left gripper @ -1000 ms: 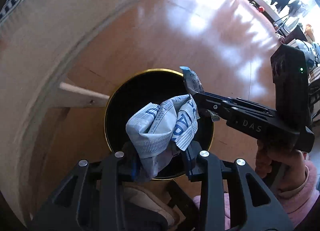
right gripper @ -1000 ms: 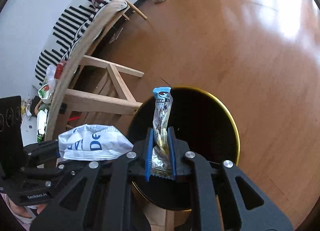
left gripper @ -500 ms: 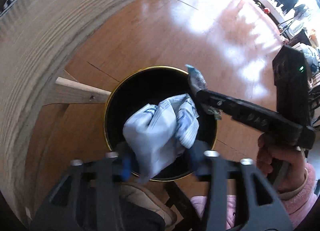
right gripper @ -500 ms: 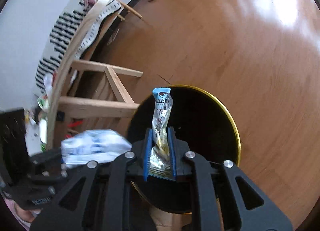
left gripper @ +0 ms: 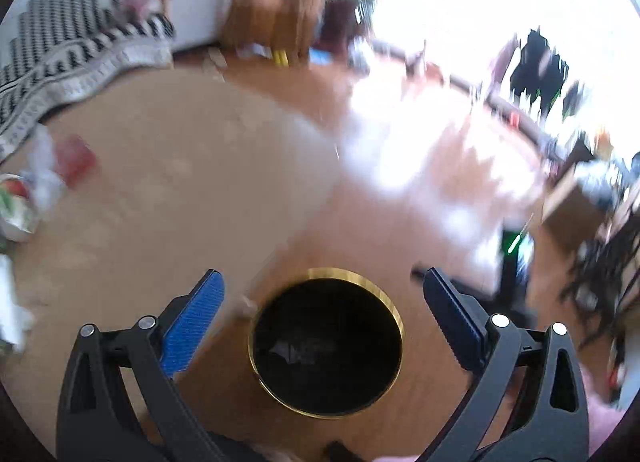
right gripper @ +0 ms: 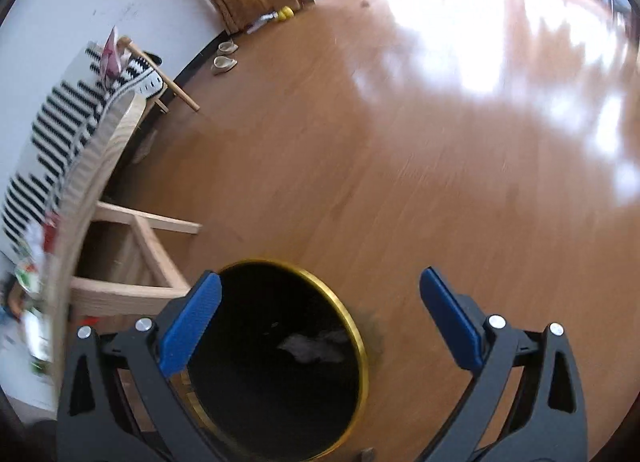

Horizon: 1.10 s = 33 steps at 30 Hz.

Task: Collect trash
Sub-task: 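Carry both wrappers to the black bin and open both tools to drop them, then return to the table, grasp white paper box with right tool while left grasps white snack stick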

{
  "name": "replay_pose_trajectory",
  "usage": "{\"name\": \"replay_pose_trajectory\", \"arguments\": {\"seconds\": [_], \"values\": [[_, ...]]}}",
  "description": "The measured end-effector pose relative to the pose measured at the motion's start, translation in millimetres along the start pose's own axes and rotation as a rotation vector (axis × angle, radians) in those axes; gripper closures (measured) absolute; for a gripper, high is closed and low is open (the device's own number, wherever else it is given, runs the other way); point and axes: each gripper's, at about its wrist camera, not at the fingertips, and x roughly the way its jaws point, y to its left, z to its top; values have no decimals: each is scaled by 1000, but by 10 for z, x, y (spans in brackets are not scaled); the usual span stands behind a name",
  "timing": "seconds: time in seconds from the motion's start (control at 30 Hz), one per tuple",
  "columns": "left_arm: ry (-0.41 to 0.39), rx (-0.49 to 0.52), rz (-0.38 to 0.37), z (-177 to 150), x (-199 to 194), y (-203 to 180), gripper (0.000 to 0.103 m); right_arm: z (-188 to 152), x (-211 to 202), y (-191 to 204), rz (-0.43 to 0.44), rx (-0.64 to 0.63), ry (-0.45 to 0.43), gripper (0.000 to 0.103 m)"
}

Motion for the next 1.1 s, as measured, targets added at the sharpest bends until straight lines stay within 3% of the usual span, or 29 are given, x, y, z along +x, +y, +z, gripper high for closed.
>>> {"name": "replay_pose_trajectory", "arguments": {"seconds": [0.1, 0.23, 0.33, 0.47, 0.6, 0.8, 0.9, 1.1], "values": [[-87, -37, 68, 78, -591, 398, 6, -11, -22, 184, -11, -76, -27, 7], [-134, -144, 278, -173, -1201, 1259, 6, -43, -68, 605, 38, -156, -36, 7], [-85, -252, 471, -552, -1484, 2008, 6, 11, -171, 1127, 111, -258, -29, 7], [-16, -359, 596, -979, -1721, 2772, 6, 136, -464, 2162, 295, -391, -13, 7], [16, -461, 623, -1273, -1872, 3331, 6, -24, -719, 3355, 459, -568, 16, 7], [38, -470, 647, -1363, -1791, 3705, 6, -771, -557, 4766, 477, -819, 95, 7], [61, -433, 660, -1308, -1630, 3802, 6, -1208, -328, 5144, 446, -920, 151, 7], [91, -380, 636, -1165, -1313, 3908, 6, -1653, 41, 5507, 371, -1020, 223, 7]]}}
